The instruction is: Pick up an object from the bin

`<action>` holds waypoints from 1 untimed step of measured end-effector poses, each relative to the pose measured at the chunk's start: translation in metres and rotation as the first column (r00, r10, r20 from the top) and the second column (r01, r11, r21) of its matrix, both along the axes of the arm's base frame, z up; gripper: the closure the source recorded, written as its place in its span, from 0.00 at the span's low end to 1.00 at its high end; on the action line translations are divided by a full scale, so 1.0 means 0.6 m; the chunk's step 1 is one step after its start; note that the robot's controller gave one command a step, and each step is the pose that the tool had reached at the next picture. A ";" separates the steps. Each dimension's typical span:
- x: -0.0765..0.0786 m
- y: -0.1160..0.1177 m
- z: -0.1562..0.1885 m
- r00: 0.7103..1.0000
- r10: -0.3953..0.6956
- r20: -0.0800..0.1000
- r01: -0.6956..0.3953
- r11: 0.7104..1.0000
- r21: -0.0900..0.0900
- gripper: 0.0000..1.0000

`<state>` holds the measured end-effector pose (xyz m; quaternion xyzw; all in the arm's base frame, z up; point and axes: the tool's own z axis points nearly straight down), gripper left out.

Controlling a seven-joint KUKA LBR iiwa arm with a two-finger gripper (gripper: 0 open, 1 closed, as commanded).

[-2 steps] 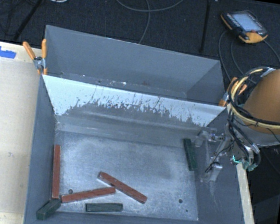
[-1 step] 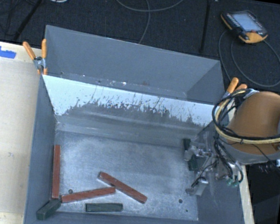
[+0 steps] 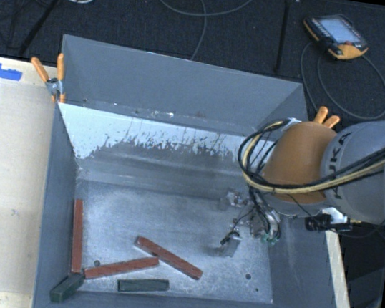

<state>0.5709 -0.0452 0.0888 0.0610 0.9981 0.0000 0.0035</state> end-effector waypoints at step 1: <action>-0.037 0.011 -0.034 0.995 0.095 -0.008 -0.095 0.995 0.007 0.00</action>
Offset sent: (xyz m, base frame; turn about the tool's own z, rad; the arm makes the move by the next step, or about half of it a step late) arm -0.0564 0.0567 0.0097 -0.0920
